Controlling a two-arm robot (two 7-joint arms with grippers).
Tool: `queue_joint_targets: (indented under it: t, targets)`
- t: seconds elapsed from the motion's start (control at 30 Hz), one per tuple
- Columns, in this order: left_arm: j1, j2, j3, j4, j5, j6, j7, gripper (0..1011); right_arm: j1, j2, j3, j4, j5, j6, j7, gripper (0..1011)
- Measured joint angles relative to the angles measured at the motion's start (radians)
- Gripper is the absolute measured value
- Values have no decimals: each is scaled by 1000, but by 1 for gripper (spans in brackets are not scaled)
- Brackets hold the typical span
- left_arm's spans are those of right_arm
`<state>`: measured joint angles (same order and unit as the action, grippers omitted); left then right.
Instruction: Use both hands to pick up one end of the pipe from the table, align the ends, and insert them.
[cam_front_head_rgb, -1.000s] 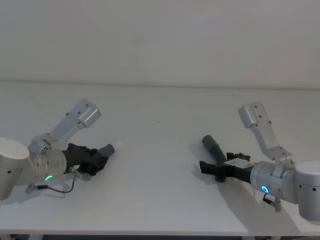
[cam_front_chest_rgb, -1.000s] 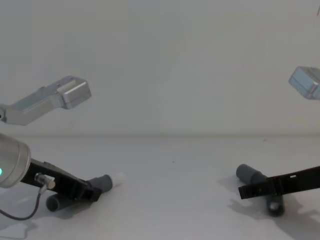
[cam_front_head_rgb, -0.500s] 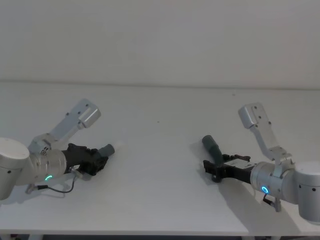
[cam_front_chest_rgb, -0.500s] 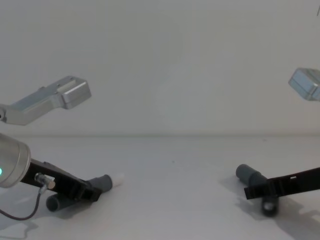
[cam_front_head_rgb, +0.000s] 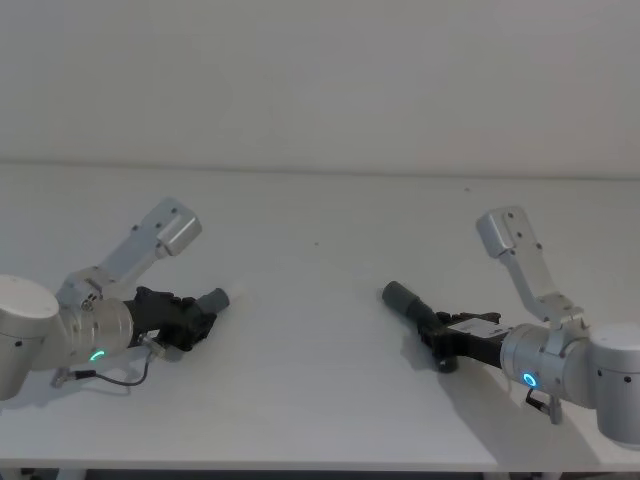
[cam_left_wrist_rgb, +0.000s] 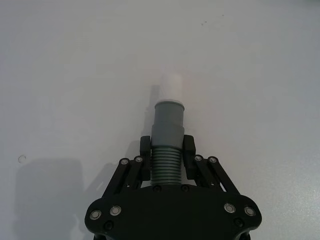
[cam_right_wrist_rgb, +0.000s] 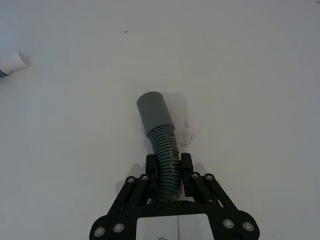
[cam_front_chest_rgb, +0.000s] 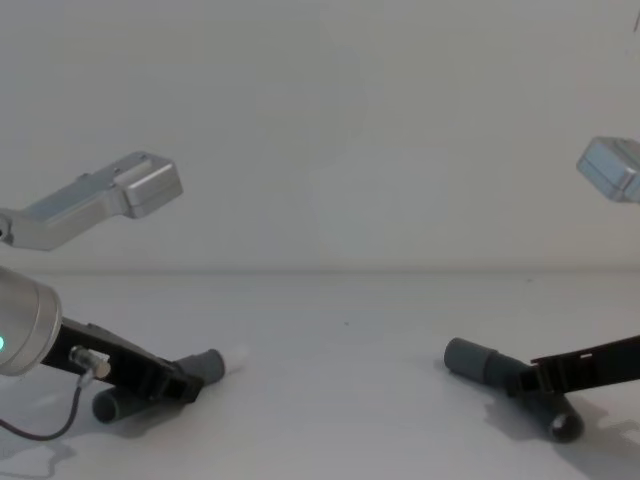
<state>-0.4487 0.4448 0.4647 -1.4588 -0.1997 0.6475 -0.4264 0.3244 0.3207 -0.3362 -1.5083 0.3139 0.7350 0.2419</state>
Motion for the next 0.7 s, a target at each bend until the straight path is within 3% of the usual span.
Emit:
queue_joint_targets:
  t: [0.4,0.7]
  targets:
    - [0,-1,-1,0,1,0,0,365,-6,1,4,-5,-4,-15,0,289]
    - [4,-2,-9,-15,10,-31,4,365,-27,9,21,-33,-15,-89,0,289]
